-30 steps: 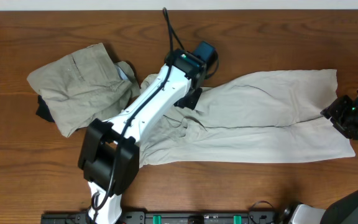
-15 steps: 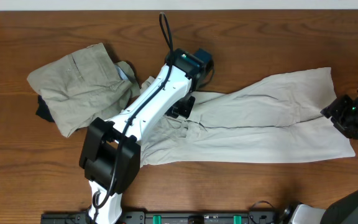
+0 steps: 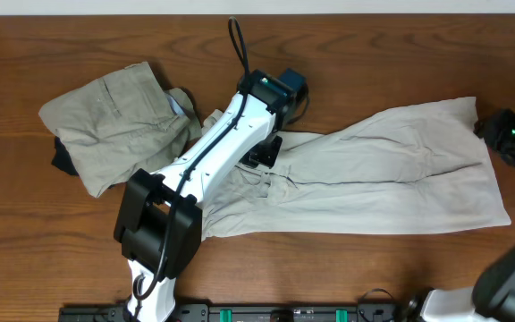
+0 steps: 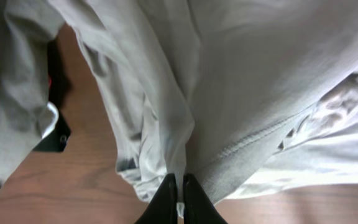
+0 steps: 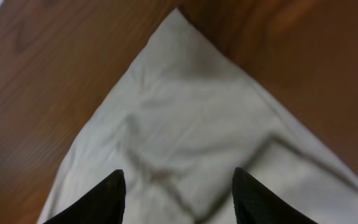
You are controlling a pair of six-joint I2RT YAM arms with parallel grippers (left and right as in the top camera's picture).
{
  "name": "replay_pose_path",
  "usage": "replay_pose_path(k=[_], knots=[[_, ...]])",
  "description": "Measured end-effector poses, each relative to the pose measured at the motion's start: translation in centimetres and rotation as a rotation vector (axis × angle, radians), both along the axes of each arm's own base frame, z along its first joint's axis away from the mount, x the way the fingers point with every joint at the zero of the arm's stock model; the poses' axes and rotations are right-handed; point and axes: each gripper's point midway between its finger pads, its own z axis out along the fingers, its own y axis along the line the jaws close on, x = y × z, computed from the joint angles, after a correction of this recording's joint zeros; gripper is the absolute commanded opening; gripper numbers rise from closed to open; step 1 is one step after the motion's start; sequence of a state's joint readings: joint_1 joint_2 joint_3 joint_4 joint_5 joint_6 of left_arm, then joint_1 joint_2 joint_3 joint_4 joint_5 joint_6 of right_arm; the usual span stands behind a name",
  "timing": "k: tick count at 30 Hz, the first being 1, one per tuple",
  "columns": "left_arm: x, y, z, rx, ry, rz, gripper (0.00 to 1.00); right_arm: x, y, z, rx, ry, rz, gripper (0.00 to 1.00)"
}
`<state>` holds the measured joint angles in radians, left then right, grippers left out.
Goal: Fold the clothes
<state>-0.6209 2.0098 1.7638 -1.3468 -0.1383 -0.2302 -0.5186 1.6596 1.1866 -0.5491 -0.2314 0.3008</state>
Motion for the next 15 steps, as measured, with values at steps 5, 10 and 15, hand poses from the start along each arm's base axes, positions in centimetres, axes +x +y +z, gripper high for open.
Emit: replay_pose_path(k=[5, 10, 15], knots=[[0.7, -0.5, -0.1, -0.020, -0.028, 0.002, 0.06, 3.2, -1.8, -4.2, -0.011, -0.022, 0.005, 0.56], [0.9, -0.7, -0.1, -0.028, -0.039, 0.002, 0.06, 6.4, -3.5, -6.2, -0.036, -0.068, 0.014, 0.56], [1.0, -0.7, -0.1, -0.029, -0.041, 0.002, 0.06, 8.6, -4.1, -7.7, -0.043, -0.132, 0.041, 0.52]])
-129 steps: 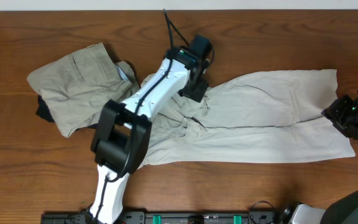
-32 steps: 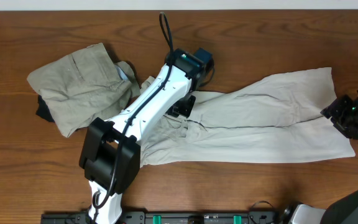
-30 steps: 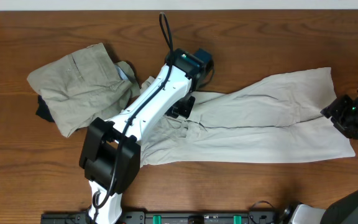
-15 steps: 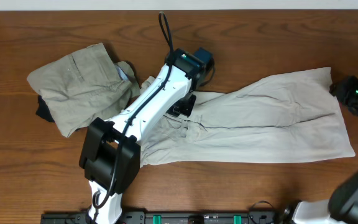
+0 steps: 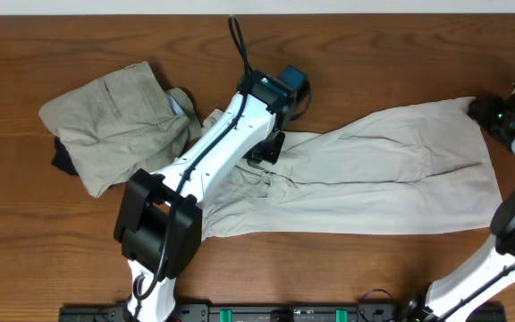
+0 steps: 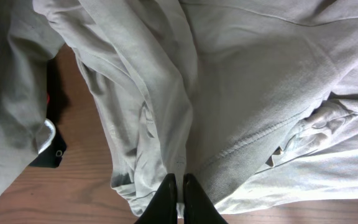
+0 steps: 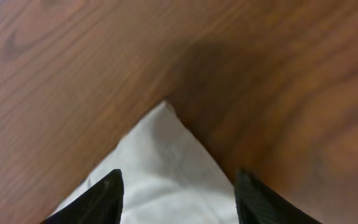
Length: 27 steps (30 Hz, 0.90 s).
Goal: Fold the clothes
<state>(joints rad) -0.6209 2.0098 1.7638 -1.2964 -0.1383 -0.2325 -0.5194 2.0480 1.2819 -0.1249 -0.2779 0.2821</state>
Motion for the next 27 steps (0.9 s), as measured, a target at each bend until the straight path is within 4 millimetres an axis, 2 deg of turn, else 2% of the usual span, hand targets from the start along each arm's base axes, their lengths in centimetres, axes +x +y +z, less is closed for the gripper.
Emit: replay_pose_path(k=[6, 8, 11, 13, 18, 22, 24, 27], knots=[[0.0, 0.0, 0.0, 0.000, 0.000, 0.000, 0.07, 0.4, 0.4, -2.0, 0.026, 0.002, 0.020, 0.50], [0.0, 0.0, 0.0, 0.000, 0.000, 0.000, 0.07, 0.3, 0.5, -2.4, 0.034, 0.008, 0.023, 0.45], [0.0, 0.0, 0.0, 0.000, 0.000, 0.000, 0.06, 0.4, 0.6, -2.5, 0.035, 0.008, 0.034, 0.23], [0.0, 0.0, 0.0, 0.000, -0.001, 0.000, 0.06, 0.3, 0.8, -2.6, 0.044, 0.010, 0.040, 0.01], [0.0, 0.0, 0.0, 0.001, 0.001, 0.000, 0.06, -0.3, 1.6, -2.9, 0.099, 0.032, 0.054, 0.01], [-0.1, 0.0, 0.0, 0.002, 0.002, 0.000, 0.06, -0.8, 1.2, -2.4, 0.126, 0.035, 0.049, 0.01], [-0.1, 0.1, 0.0, 0.002, 0.003, 0.000, 0.06, -1.5, 0.7, -1.6, 0.128, 0.035, 0.041, 0.01], [-0.1, 0.1, 0.0, 0.002, 0.003, 0.000, 0.06, -2.0, -0.2, 1.2, 0.106, 0.004, 0.032, 0.01]])
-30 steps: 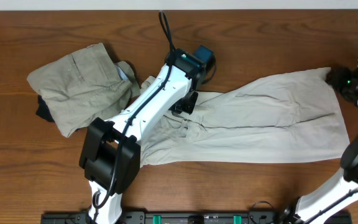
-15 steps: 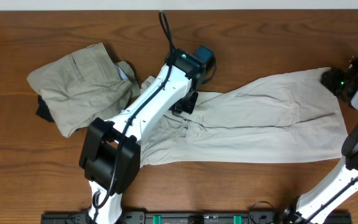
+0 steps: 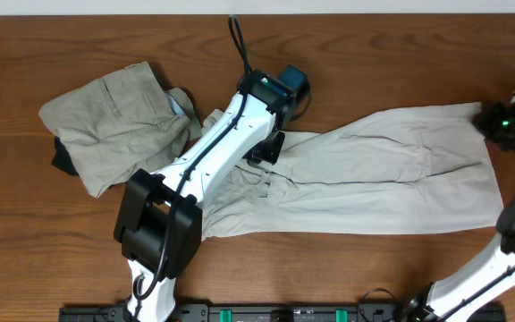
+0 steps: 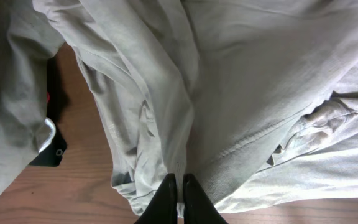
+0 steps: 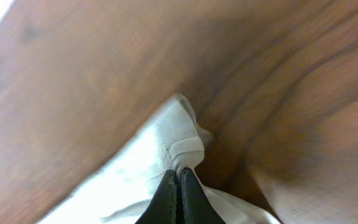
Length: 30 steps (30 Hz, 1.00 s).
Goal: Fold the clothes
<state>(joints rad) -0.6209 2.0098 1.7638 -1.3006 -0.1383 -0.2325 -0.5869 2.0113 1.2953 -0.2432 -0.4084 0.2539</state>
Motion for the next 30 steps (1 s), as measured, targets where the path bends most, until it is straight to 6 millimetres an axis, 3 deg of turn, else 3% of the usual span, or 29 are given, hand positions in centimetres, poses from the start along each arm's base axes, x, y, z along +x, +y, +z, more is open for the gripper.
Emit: replay_pose_path(k=[5, 10, 13, 14, 16, 19, 24, 30], knots=[[-0.2, 0.1, 0.0, 0.005, 0.007, 0.000, 0.06, -0.8, -0.8, 5.9, -0.056, -0.076, -0.012, 0.01], [-0.8, 0.5, 0.1, 0.022, 0.031, 0.000, 0.06, -1.4, -0.4, 8.0, -0.067, -0.091, -0.007, 0.01], [-0.7, 0.5, 0.1, 0.022, 0.031, 0.000, 0.06, -1.7, -0.1, 7.6, -0.056, -0.070, -0.006, 0.03], [-0.7, 0.5, 0.1, 0.022, 0.031, 0.000, 0.06, -1.9, 0.0, 7.4, -0.051, -0.061, -0.006, 0.08], [-0.7, 0.5, 0.1, 0.022, 0.031, 0.000, 0.06, -2.0, -0.1, 7.3, -0.050, -0.054, -0.011, 0.34], [-0.7, 0.5, 0.1, 0.022, 0.030, 0.000, 0.06, -2.2, -0.4, 7.1, -0.067, -0.041, -0.019, 0.42], [-0.6, 0.4, 0.1, 0.017, 0.024, 0.000, 0.06, -2.1, -1.3, 5.8, -0.091, -0.012, -0.042, 0.46], [-0.4, 0.3, 0.0, 0.012, 0.016, 0.000, 0.07, -0.6, -2.6, 1.0, -0.092, 0.007, -0.049, 0.49]])
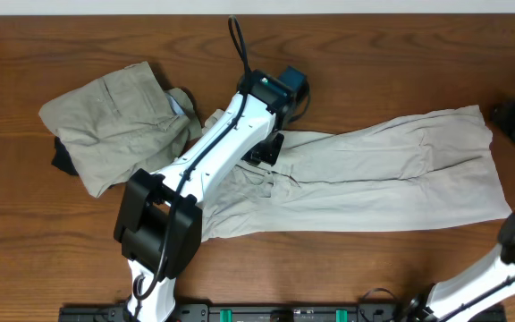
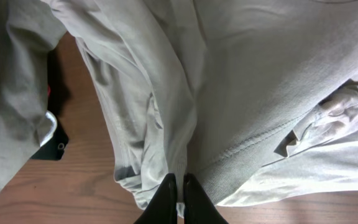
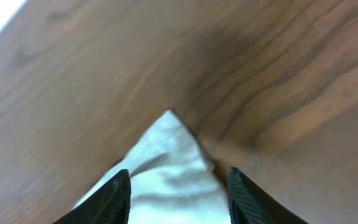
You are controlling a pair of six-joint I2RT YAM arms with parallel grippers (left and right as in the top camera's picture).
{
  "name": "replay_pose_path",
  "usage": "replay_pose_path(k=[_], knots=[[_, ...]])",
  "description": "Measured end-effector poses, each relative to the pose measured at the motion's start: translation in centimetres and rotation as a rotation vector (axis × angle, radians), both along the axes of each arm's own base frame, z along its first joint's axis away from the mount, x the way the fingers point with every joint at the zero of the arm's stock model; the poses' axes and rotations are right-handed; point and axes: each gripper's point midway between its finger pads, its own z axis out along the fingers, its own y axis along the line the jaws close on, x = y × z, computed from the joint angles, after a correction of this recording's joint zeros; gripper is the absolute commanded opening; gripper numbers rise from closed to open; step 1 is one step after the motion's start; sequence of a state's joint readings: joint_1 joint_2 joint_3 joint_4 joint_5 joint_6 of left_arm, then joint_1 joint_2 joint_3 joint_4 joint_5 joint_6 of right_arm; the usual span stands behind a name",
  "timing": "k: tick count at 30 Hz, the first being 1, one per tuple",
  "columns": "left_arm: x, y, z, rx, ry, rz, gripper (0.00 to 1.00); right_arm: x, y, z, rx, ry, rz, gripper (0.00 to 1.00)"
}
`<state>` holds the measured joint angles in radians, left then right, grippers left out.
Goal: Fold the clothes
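Light beige trousers (image 1: 374, 179) lie spread across the table's middle, legs running right. My left gripper (image 2: 179, 186) is shut on a fold of the trousers (image 2: 241, 93) at the waist end, under the white left arm (image 1: 231, 134). My right gripper (image 3: 176, 193) stands open over the far right corner of a trouser leg (image 3: 173, 155), which lies flat on the wood between its fingers. In the overhead view the right gripper sits just right of that corner.
A crumpled khaki garment (image 1: 119, 121) lies at the back left over something dark (image 1: 61, 161). In the left wrist view a dark item (image 2: 51, 140) shows beside the trousers. The table's far edge (image 1: 374, 12) runs along the top.
My right gripper, then shut on the trouser leg's far corner, is now open, with the corner lying flat slightly further right. The left gripper stays shut on the waist fold.
My right gripper was open over the leg end, then open at its far corner, then shut on that corner. Now it is open and the leg lies straighter and further right. All along my left gripper stayed shut on the waist fold.
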<state>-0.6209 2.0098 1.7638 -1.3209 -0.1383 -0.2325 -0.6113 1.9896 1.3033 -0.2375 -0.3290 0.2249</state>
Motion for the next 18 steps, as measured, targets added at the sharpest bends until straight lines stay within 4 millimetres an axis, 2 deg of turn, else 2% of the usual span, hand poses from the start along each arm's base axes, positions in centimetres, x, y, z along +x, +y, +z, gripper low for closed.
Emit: replay_pose_path(k=[4, 6, 12, 16, 18], knots=[[0.2, -0.2, 0.0, -0.007, -0.010, 0.000, 0.06, 1.0, -0.4, -3.0, 0.011, -0.008, 0.005, 0.48], [0.3, -0.2, 0.0, -0.008, -0.011, 0.000, 0.07, 1.4, -0.5, -3.8, 0.020, -0.021, 0.006, 0.48], [0.3, -0.2, 0.0, -0.008, -0.011, 0.000, 0.07, 2.3, 0.2, -4.6, 0.044, -0.041, 0.012, 0.45], [0.3, -0.2, 0.0, -0.010, -0.014, 0.000, 0.07, 3.0, 1.7, -4.7, 0.056, -0.038, 0.035, 0.32], [0.3, -0.2, 0.0, -0.010, -0.014, 0.000, 0.07, 3.3, 2.3, -4.8, 0.058, -0.037, 0.046, 0.16]])
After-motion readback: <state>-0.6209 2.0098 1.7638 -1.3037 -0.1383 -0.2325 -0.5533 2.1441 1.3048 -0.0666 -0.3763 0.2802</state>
